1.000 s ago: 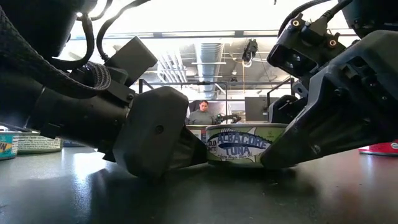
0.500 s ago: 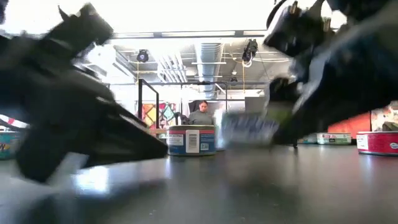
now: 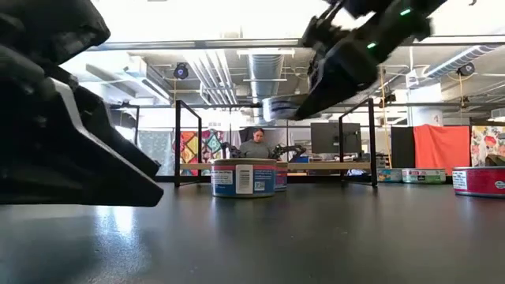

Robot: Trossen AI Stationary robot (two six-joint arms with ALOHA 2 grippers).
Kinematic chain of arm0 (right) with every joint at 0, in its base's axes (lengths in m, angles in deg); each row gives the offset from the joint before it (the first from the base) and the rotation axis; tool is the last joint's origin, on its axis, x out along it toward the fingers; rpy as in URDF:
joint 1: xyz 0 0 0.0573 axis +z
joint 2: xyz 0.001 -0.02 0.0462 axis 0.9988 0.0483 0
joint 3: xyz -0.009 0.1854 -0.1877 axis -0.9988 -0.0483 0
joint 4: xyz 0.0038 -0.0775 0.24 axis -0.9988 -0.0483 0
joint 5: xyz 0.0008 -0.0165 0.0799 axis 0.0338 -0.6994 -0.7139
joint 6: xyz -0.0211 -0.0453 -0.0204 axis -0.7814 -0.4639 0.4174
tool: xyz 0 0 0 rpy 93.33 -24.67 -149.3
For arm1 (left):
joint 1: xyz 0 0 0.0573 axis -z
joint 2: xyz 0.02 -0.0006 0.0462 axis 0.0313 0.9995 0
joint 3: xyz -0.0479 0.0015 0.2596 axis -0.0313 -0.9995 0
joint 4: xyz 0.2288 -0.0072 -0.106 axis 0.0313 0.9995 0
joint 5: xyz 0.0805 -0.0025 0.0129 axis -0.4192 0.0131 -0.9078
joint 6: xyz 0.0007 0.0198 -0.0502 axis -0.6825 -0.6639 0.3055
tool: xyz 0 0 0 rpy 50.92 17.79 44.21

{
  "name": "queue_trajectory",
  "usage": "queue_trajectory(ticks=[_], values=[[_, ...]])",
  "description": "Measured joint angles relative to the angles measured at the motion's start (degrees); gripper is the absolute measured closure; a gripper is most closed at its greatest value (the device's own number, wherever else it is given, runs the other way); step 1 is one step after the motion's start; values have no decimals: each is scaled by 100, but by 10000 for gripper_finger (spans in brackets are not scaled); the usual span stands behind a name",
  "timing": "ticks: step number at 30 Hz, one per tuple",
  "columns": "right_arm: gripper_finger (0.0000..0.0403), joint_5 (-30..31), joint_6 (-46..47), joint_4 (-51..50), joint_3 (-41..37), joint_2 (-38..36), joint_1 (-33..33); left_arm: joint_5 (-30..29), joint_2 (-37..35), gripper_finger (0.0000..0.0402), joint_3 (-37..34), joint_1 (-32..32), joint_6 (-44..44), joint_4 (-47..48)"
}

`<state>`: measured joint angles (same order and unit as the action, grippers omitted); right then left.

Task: Stack canned seafood by type on shelf
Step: Put the green tuna can on the shelf

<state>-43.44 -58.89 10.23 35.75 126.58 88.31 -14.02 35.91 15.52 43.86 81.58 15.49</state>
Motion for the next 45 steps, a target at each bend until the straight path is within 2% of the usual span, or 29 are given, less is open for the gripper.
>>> queue_trajectory(ticks=[2, 5, 9, 13, 21, 26, 38, 45], values=[[33, -469, -319, -7, 160, 139, -519, 1, -16, 1, 0, -42, 32, 206], [33, -839, -838, -320, 572, 442, -1152, 15, -95, 1, -2, -123, 428, 796], [33, -877, -1616, -1227, 1486, 916, -1694, 150, -296, 2, -2, -198, 1480, 1901], [33, -900, -2137, -1871, 2335, 1500, -2037, -55, -334, 2, -2, -196, 2262, 2567], [26, -1211, -2644, -2568, 3319, 2634, -2538, -378, -310, 2, -39, -245, 2824, 2417], [24, -1213, -2688, -2909, 3665, 2958, -2729, -133, -310, 2, -33, -327, 2839, 2133], [22, -966, -2878, -3696, 3960, 2954, -2841, -79, -310, 2, -35, -361, 2832, 2288], [21, -996, -2837, -3936, 3984, 2954, -2841, -592, -446, 2, 73, -499, 2409, 2290]])
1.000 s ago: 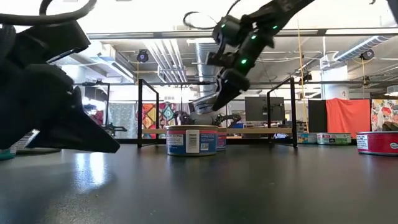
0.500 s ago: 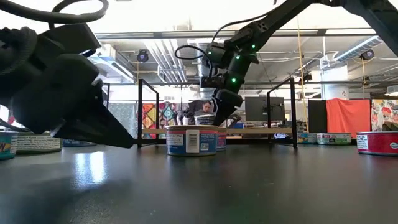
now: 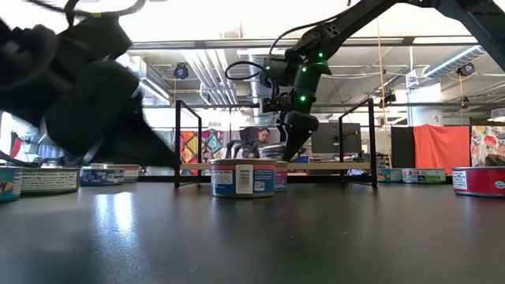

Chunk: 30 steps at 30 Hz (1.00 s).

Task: Stack canned seafood by type on shelf
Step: Put the green tuna can on the shelf

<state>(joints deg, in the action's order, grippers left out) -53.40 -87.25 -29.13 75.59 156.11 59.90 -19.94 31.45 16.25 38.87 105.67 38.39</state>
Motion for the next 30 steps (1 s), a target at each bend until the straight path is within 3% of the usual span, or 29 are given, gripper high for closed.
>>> queue_trajectory(ticks=[4, 11, 16, 18, 23, 30], values=[[21, -20, 0, 24, -2, 0, 2, 57, -532, 2, 16, -255, -963, -16], [21, -61, -112, 31, 0, -33, 6, 808, -1510, 7, -25, -1107, -3471, -600], [21, -1096, -150, 234, -42, -59, -92, 1028, -1633, 36, -180, -1807, -5389, -2071], [21, -1344, -130, 381, -69, -73, -151, 1334, -1573, 58, -357, -2154, -5959, -2851], [21, -1336, -164, 557, -98, -76, -371, 3024, -1494, 132, -846, -3152, -6602, -4727], [21, -1385, -432, 585, -122, -85, -575, 3820, -1373, 286, -801, -4255, -7054, -5234]])
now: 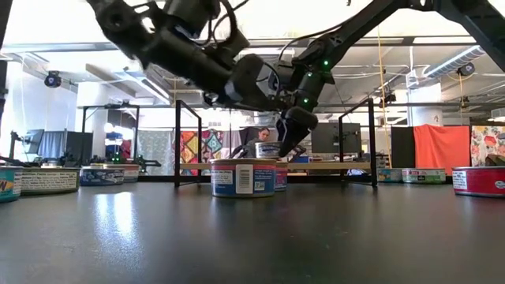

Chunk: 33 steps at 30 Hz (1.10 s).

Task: Stack canned seafood by type on shelf
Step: Put the green tuna can on the shelf

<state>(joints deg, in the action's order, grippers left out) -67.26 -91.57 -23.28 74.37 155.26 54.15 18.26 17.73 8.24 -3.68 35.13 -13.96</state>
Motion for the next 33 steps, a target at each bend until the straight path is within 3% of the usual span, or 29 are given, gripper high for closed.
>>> queue_trajectory(ticks=[5, 14, 22, 33], values=[[21, -253, -228, 12, -2, 0, 5, 454, 114, 390, 66, -472, -99, 1], [21, -523, -306, 18, -7, -2, 5, 308, 418, 401, 324, -727, 281, -231], [21, -576, -279, -39, -7, -2, -17, 360, 1119, 401, 1618, -916, 347, 1576], [21, -572, -473, -154, -7, -2, -32, 394, 1217, 402, 1807, -1184, 384, 1501]])
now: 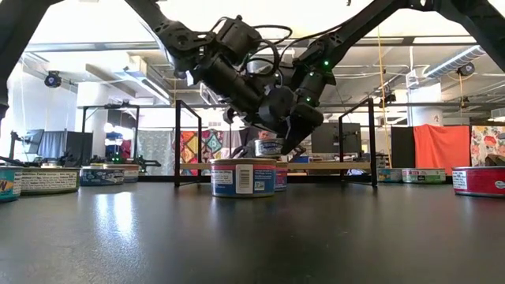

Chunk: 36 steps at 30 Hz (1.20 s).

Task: Stack canned seafood by type on shelf
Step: Put the green tuna can on the shelf

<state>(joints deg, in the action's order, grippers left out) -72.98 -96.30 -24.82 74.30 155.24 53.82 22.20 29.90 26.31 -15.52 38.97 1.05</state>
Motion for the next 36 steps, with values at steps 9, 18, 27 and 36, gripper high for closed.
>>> queue_trajectory(ticks=[9, 18, 27, 36], values=[[21, -16, 141, -15, -7, 175, -2, 61, 613, 401, 331, -113, 50, -29], [21, 27, 266, -99, -7, 175, -7, 60, 784, 401, 347, -112, 134, -45], [21, 414, 282, -303, 7, 175, 4, 83, 842, 401, 289, -110, 282, 31], [21, 712, 206, -651, 135, 175, 20, 114, 937, 401, 287, -110, 361, -37]])
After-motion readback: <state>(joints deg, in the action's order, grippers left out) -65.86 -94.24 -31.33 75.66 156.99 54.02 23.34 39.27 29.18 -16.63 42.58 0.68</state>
